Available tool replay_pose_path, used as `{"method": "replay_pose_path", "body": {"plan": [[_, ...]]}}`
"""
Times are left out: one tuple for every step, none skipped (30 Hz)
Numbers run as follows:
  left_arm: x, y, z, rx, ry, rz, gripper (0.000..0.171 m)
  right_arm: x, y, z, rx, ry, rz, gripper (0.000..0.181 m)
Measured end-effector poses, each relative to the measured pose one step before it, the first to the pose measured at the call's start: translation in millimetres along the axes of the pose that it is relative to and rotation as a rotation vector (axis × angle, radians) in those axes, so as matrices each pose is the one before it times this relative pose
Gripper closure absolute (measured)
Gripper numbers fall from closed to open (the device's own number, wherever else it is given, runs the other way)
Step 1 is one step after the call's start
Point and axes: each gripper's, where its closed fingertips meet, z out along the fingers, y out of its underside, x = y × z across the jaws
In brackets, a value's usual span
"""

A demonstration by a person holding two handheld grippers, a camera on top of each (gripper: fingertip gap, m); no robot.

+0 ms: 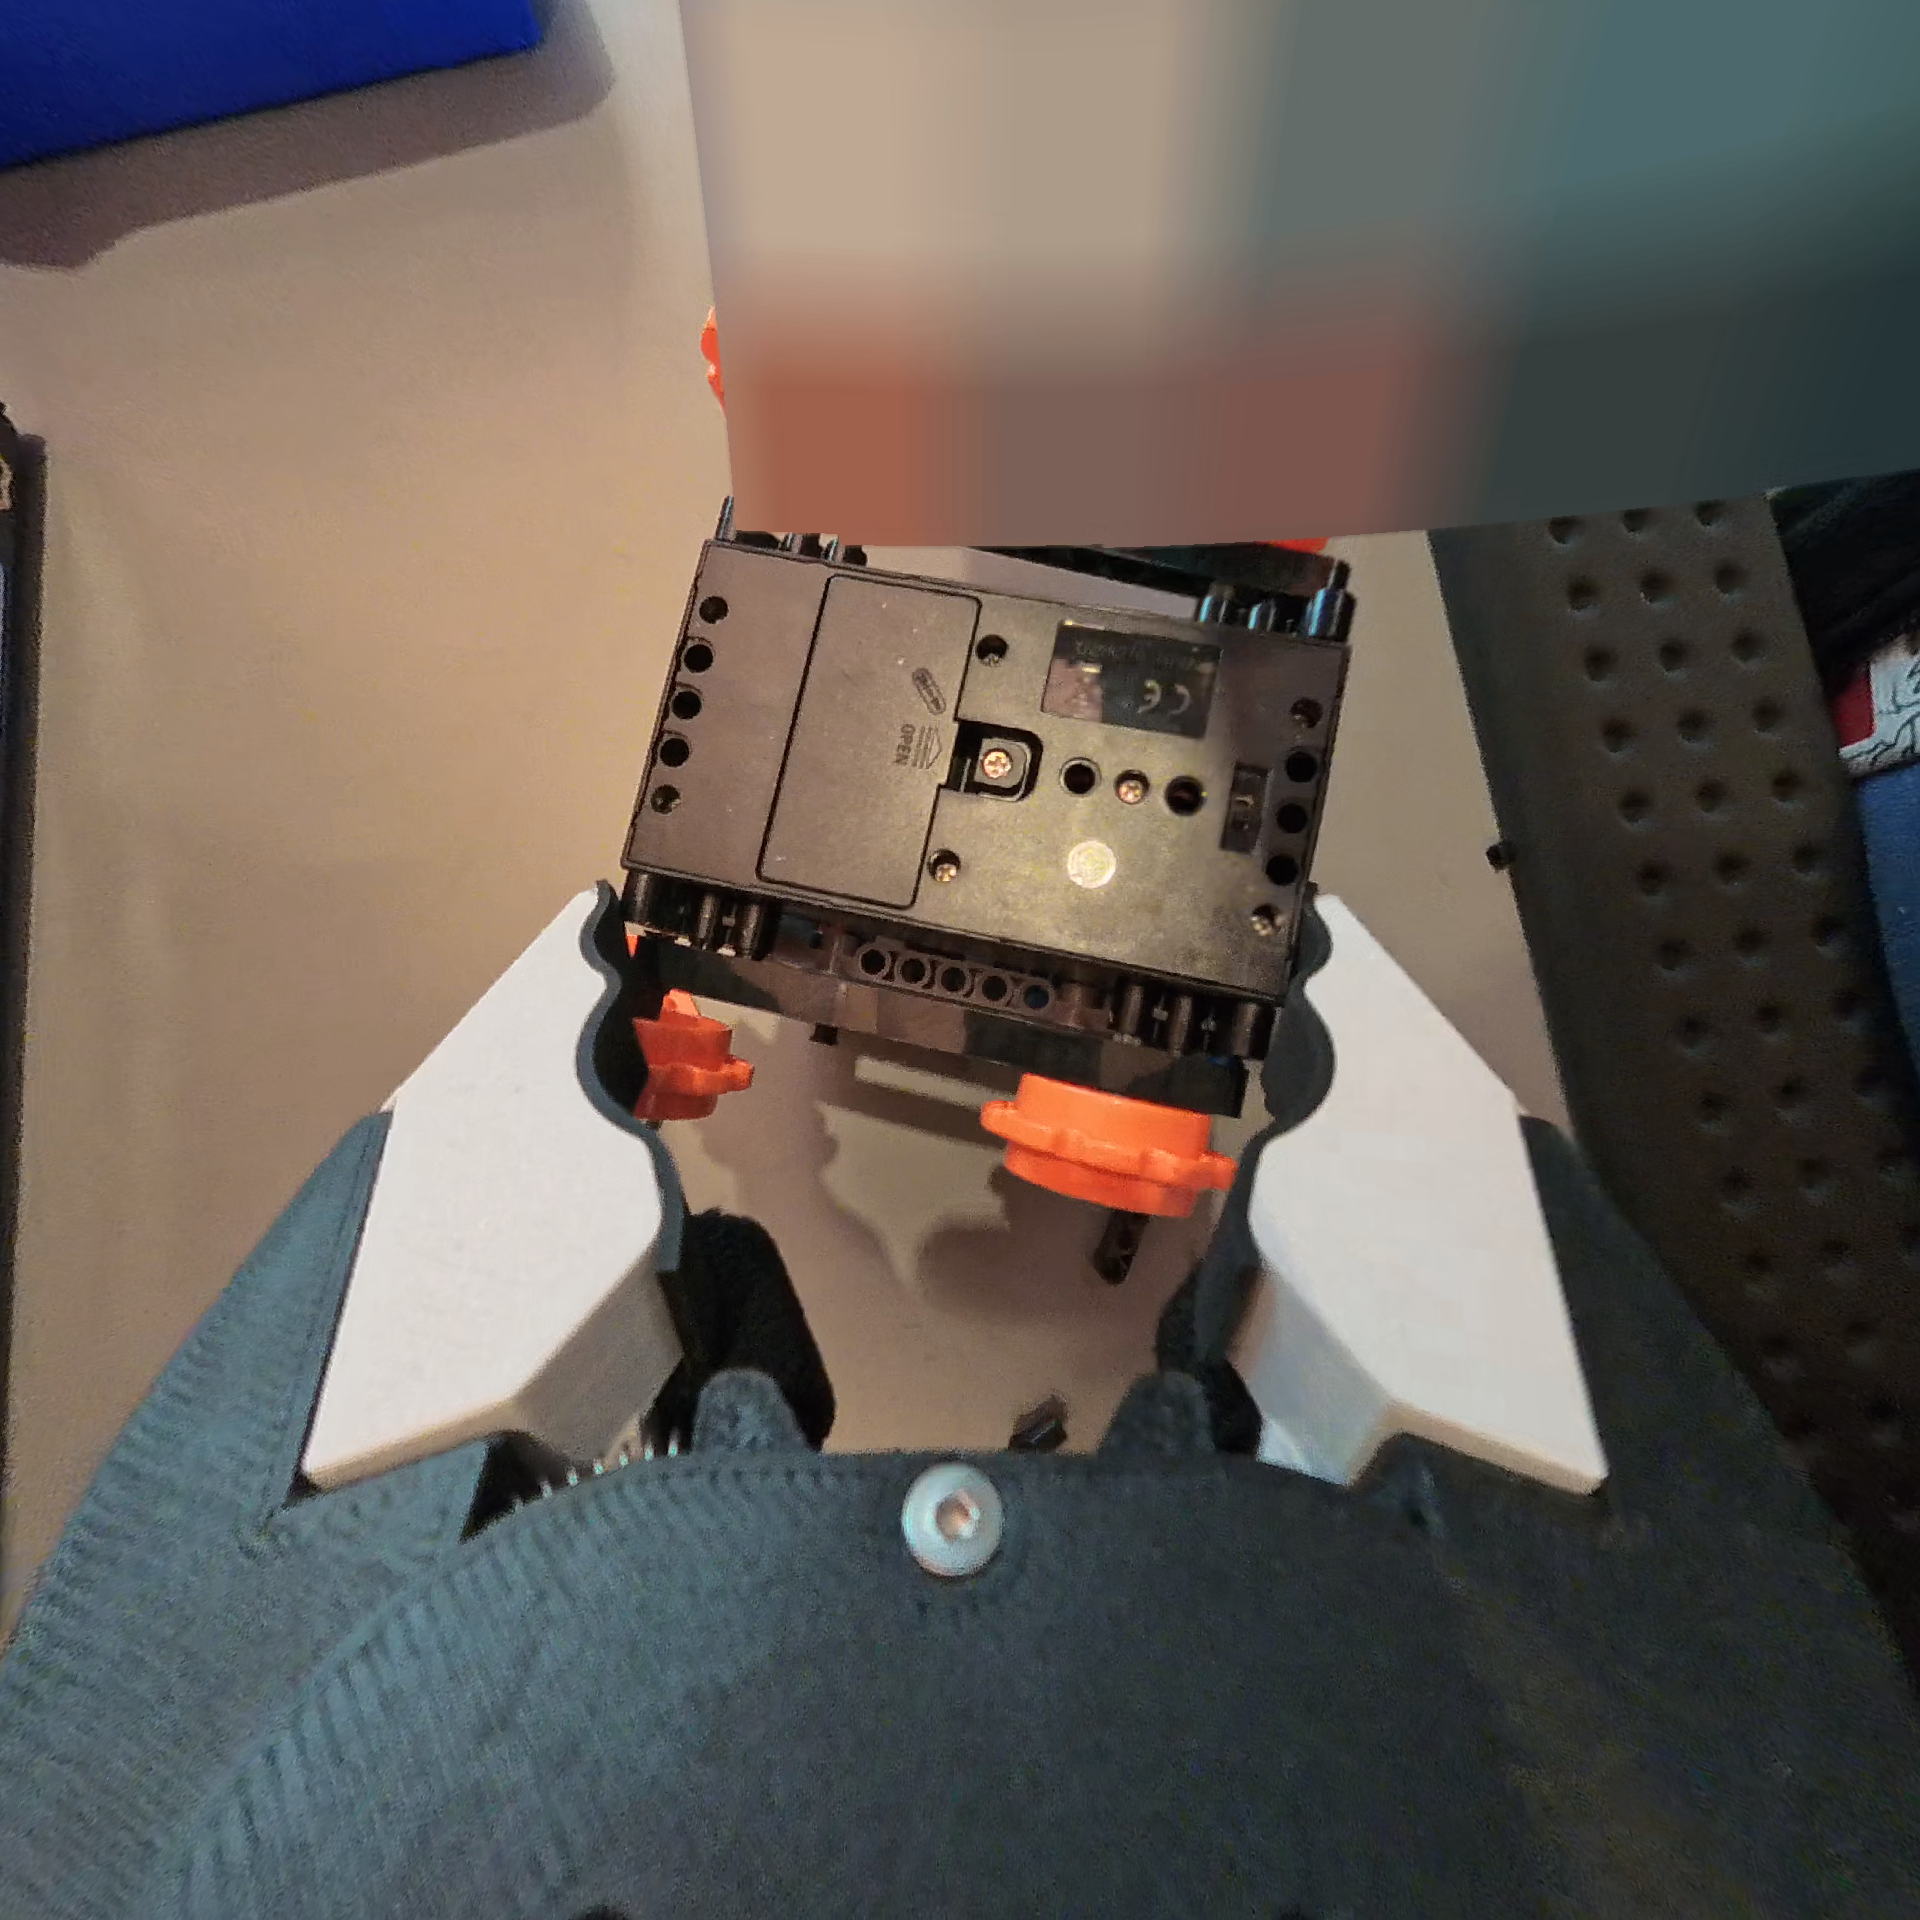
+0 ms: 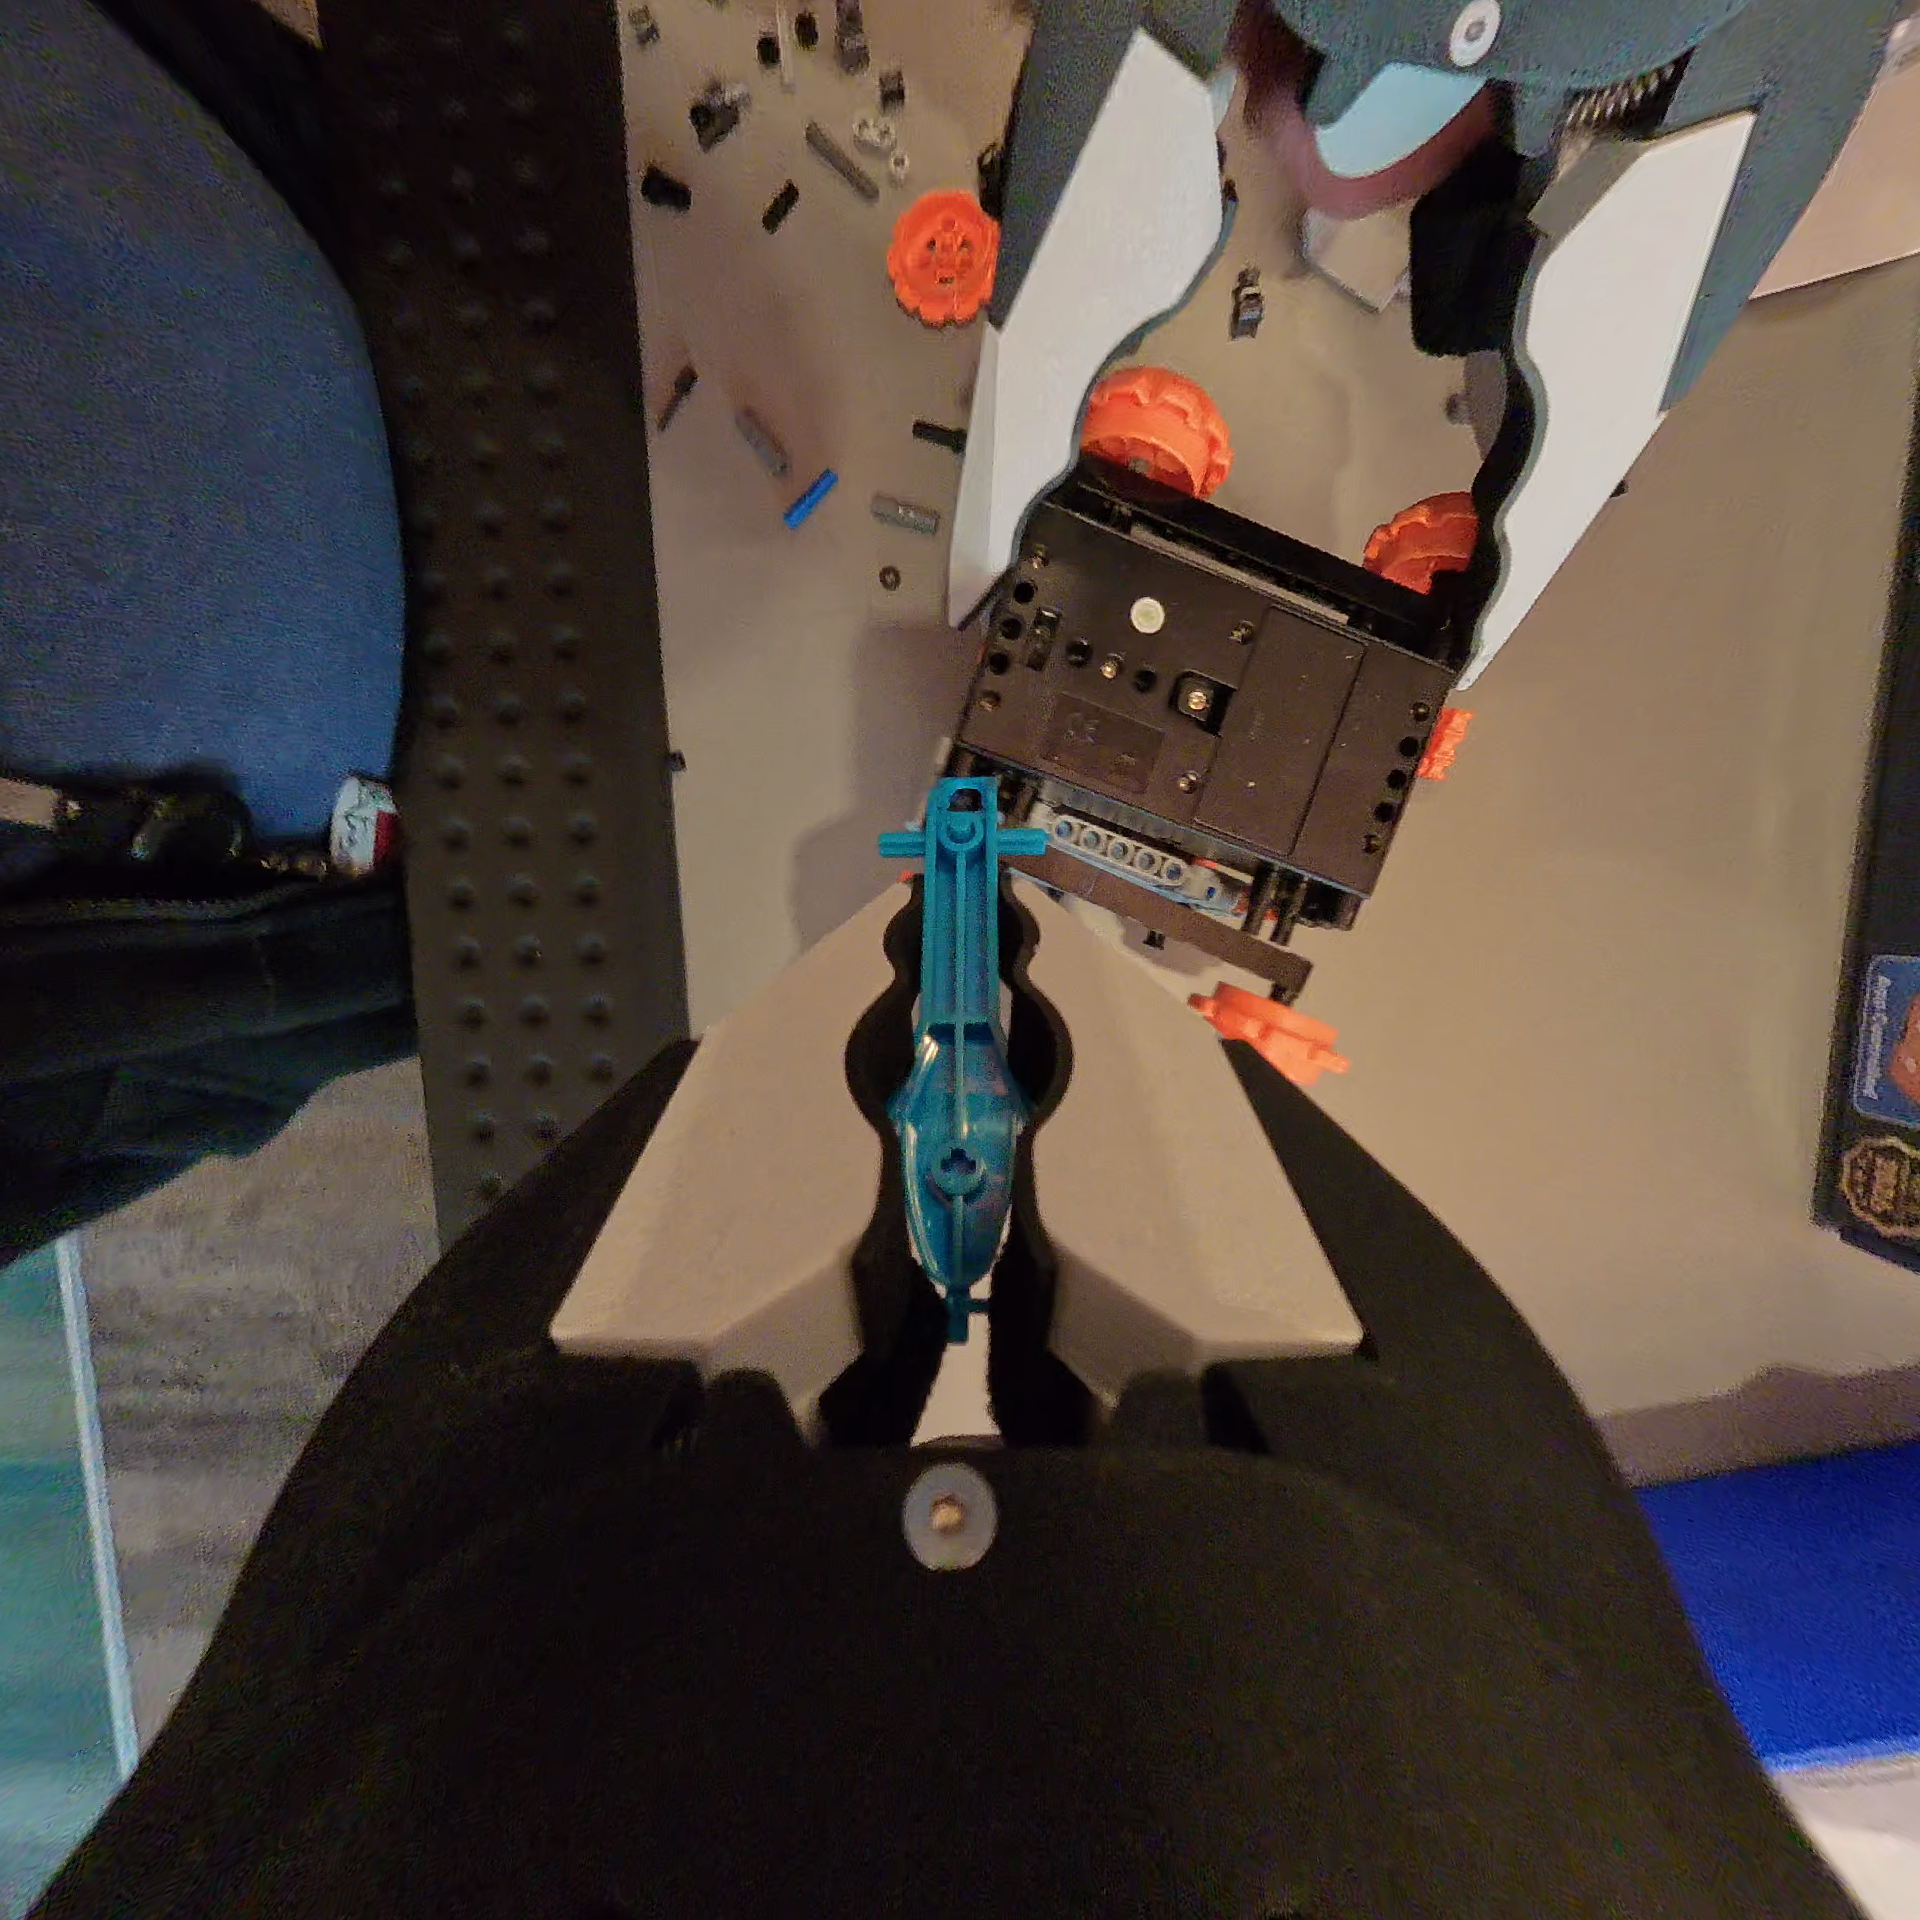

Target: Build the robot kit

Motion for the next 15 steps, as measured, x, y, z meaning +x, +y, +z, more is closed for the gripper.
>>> {"method": "replay_pose_path", "body": {"plan": [[-1.41, -1.22, -0.02, 0.00917, 0.0028, -0.0221, 0.049, -1.98, -0.20, -2.90, 0.0143, 0.0215, 0.0147, 0.173], [-1.73, -1.04, -0.20, 0.00543, 0.0008, -0.0230, 0.049, 0.04, 2.58, -1.20, -0.0013, 0.0389, 0.0056, 0.173], [-1.18, -1.06, 0.14, 0.00281, 0.0003, -0.0179, 0.049, -0.12, 4.32, 0.35, -0.0087, 0.0401, 0.0025, 0.173], [-0.79, -0.98, 0.39, 0.00187, -0.0020, -0.0129, 0.049, 1.14, 4.20, 1.46, -0.0069, 0.0479, 0.0118, 0.173], [-0.34, -1.23, 0.55, 0.00071, -0.0050, -0.0113, 0.049, -0.37, 3.63, 2.73, -0.0015, 0.0398, 0.0137, 0.173], [0.40, -0.32, 0.74, -0.00743, -0.0088, -0.0021, 0.049, -3.71, 2.54, 3.25, 0.0096, 0.0184, 0.0141, 0.173], [1.02, 0.26, 0.72, -0.01442, -0.0135, 0.0087, 0.049, -3.18, 2.77, 2.93, 0.0128, 0.0154, 0.0233, 0.173], [1.09, -0.01, 0.95, -0.01125, -0.0145, 0.0065, 0.049, -1.41, 4.85, 2.17, 0.0063, 0.0228, 0.0253, 0.173], [0.96, -0.16, 0.80, -0.00448, -0.0142, 0.0055, 0.049, -2.03, 4.47, 0.70, 0.0155, 0.0165, 0.0245, 0.173], [0.76, 0.16, -0.09, -0.00155, -0.0135, -0.0025, 0.049, -5.20, 2.44, -0.96, 0.0339, -0.0095, 0.0359, 0.173], [0.79, 0.89, -0.79, -0.00300, -0.0111, -0.0049, 0.049, -7.07, 2.61, -1.53, 0.0376, -0.0275, 0.0401, 0.173], [1.18, 0.74, -1.20, 0.00270, -0.0043, -0.0038, 0.049, -4.56, 5.05, -1.35, 0.0306, -0.0148, 0.0331, 0.172], [1.93, 0.78, -1.72, 0.00537, 0.0019, -0.0025, 0.048, -2.37, 7.66, -0.89, 0.0197, -0.0067, 0.0421, 0.172], [1.23, 0.57, -2.20, 0.00538, -0.0027, -0.0006, 0.046, -3.29, 8.69, 0.31, 0.0141, -0.0213, 0.0535, 0.172], [0.46, -0.91, -2.89, 0.00926, -0.0069, -0.0010, 0.041, -3.34, 8.45, 1.80, 0.0159, -0.0289, 0.0579, 0.172]]}}
